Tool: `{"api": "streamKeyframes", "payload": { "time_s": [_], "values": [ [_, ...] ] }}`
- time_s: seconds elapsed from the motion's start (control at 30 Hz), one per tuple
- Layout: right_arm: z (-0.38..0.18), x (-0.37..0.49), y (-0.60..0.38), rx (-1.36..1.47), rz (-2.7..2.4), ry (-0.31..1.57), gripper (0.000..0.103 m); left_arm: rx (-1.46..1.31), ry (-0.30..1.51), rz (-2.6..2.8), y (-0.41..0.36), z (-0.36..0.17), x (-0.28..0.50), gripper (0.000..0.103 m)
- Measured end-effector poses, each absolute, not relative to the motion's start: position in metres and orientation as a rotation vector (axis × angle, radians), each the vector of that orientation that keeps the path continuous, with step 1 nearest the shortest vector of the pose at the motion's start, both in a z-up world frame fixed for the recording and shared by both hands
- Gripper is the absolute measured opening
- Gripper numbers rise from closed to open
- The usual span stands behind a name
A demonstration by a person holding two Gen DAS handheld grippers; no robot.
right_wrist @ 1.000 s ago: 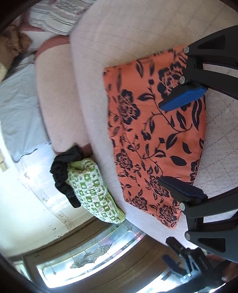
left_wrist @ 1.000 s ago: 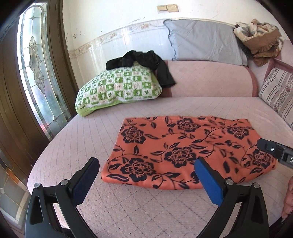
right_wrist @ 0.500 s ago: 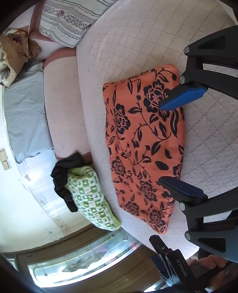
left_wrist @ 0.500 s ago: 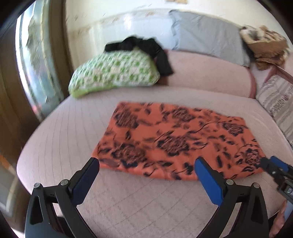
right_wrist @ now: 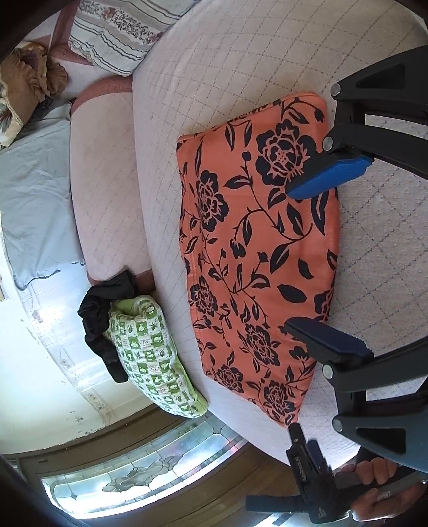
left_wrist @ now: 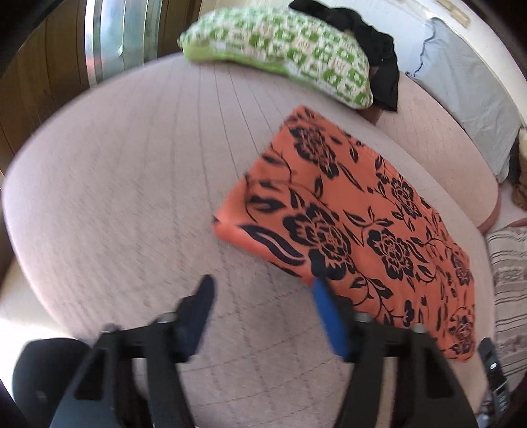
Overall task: Fold small clothes
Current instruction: 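Grasp the end of the folded orange blouse with the left gripper while the right gripper grasps beside it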
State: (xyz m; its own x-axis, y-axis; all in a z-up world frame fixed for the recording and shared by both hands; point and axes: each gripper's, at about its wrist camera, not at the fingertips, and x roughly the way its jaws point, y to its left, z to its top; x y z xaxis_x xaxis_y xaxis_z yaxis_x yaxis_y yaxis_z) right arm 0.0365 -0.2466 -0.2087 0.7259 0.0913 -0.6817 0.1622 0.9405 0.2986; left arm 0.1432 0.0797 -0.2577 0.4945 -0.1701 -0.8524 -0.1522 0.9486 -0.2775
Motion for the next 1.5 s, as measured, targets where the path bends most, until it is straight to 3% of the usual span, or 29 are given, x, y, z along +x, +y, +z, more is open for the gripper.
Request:
{"api": "streamKeyframes", "payload": {
  "time_s": [0.2, 0.33, 0.57, 0.6, 0.7, 0.77, 0.8, 0.87, 0.97, 1.03, 1.13, 1.17, 1.2, 1.5],
  "values": [
    [-0.212, 0.039, -0.249, 0.374, -0.031, 0.764, 0.077, -0.489, 1.056, -0.1, 0.072, -0.27, 0.155, 0.055],
    [-0.215, 0.041, -0.249, 0.384, -0.028, 0.774, 0.077, -0.569, 1.049, -0.132, 0.069, -0.276, 0.161, 0.078],
    [-0.22, 0.049, -0.247, 0.386, -0.023, 0.786, 0.077, -0.649, 1.033, -0.121, 0.066, -0.282, 0.188, 0.077],
    [-0.221, 0.049, -0.247, 0.384, -0.023, 0.786, 0.077, -0.669, 1.028, -0.119, 0.067, -0.283, 0.191, 0.075],
    [-0.225, 0.054, -0.246, 0.394, -0.017, 0.769, 0.072, -0.693, 1.023, -0.091, 0.071, -0.287, 0.199, 0.054],
    [-0.227, 0.059, -0.242, 0.401, 0.009, 0.749, 0.04, -0.716, 1.011, -0.076, 0.074, -0.29, 0.2, 0.046],
    [-0.228, 0.065, -0.237, 0.382, 0.021, 0.751, 0.035, -0.714, 1.008, -0.066, 0.075, -0.292, 0.199, 0.038],
    [-0.231, 0.077, -0.225, 0.338, 0.027, 0.758, 0.03, -0.716, 0.998, -0.067, 0.076, -0.293, 0.198, 0.037],
    [-0.232, 0.094, -0.205, 0.32, 0.066, 0.772, 0.029, -0.729, 0.996, -0.074, 0.076, -0.293, 0.199, 0.041],
    [-0.233, 0.106, -0.194, 0.319, 0.1, 0.791, 0.029, -0.761, 0.992, -0.093, 0.077, -0.292, 0.2, 0.054],
    [-0.258, 0.128, -0.184, 0.335, 0.134, 0.945, 0.031, -0.745, 1.003, -0.081, 0.074, -0.291, 0.203, 0.053],
    [-0.271, 0.131, -0.181, 0.314, 0.14, 0.998, 0.029, -0.717, 1.003, -0.066, 0.072, -0.289, 0.202, 0.049],
    [-0.269, 0.127, -0.181, 0.292, 0.142, 0.958, 0.029, -0.679, 1.008, -0.047, 0.07, -0.288, 0.203, 0.035],
    [-0.257, 0.114, -0.2, 0.388, 0.193, 0.983, 0.031, -0.441, 0.969, -0.112, 0.056, -0.274, 0.205, 0.021]
  ]
}}
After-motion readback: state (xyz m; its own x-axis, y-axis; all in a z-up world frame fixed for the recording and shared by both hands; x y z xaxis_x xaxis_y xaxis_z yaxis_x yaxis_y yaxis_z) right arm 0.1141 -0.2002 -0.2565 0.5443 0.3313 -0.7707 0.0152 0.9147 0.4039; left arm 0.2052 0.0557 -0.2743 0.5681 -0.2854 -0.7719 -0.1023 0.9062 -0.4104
